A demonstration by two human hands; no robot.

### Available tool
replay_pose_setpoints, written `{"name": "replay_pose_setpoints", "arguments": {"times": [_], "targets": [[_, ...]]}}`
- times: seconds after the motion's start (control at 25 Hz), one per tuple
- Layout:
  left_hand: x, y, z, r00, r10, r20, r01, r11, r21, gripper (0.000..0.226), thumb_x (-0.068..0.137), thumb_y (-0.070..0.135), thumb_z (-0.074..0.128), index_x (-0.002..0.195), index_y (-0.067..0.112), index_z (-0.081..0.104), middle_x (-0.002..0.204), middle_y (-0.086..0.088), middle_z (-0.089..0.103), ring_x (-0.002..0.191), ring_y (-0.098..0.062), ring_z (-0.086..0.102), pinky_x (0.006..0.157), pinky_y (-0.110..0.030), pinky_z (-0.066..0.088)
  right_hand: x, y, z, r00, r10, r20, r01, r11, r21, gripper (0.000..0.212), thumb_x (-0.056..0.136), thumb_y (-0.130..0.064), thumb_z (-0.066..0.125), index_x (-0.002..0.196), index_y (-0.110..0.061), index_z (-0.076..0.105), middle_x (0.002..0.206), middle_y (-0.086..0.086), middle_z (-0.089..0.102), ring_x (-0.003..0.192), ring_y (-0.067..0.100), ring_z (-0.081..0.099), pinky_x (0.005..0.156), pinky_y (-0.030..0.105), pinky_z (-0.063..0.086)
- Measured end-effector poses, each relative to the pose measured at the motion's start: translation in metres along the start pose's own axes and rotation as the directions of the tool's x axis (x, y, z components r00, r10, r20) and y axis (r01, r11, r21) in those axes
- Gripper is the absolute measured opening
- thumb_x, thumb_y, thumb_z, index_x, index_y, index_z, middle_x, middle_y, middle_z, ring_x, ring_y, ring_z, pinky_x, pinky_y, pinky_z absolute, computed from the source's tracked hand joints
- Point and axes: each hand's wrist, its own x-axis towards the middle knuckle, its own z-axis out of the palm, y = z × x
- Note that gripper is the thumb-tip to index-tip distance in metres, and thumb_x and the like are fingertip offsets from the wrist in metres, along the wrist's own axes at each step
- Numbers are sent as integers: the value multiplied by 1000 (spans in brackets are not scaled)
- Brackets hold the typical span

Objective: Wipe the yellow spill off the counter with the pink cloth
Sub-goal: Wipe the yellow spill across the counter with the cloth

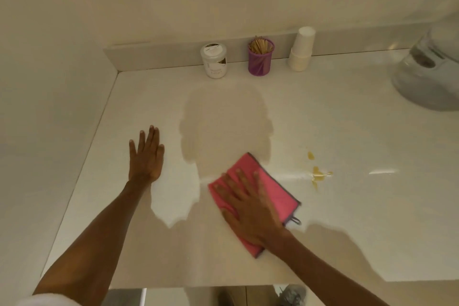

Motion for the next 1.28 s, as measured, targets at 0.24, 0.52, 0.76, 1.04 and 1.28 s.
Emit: {"name": "replay_pose_setpoints", "arguments": {"times": [0.24,0.52,0.76,1.04,1.28], "targets": [[2,3,2,999,-16,-36,17,999,27,58,106,31,18,159,17,1,168,3,-2,155,-23,-5,118,-38,-19,18,159,-31,866,498,-41,-499,864,-69,64,102,-52,9,163,-32,2,170,3,-3,156,38,-5,122,66,-4],[2,2,1,999,-10,-40,11,1000,22,57,106,30,21,159,15,8,168,-1,5,155,-27,2,113,-32,-22,81,51,-2,956,279,-93,-278,960,25,58,101,-42,37,157,-30,32,165,3,32,155,35,17,122,64,8],[-1,6,-2,1000,-8,-23,7,1000,-23,56,107,28,24,159,13,12,168,-4,8,155,-29,4,121,-47,-4,-33,68,-1,952,300,-59,-302,953,-28,56,105,-47,27,159,-33,27,166,-1,29,157,30,13,123,62,5],[0,7,1,999,-26,-43,26,1000,-14,56,106,28,23,159,12,9,167,-3,5,155,-27,2,119,-40,-13,-8,240,-43,754,649,-98,-650,759,24,70,97,-52,7,163,-29,11,171,3,9,156,37,6,123,60,-1],[2,0,4,999,1,-51,-3,1000,-31,56,106,29,23,159,13,12,168,-3,9,155,-28,4,118,-36,-17,75,37,16,938,306,-165,-299,952,66,56,100,-37,37,153,-21,42,159,10,43,151,42,25,121,61,-3]]}}
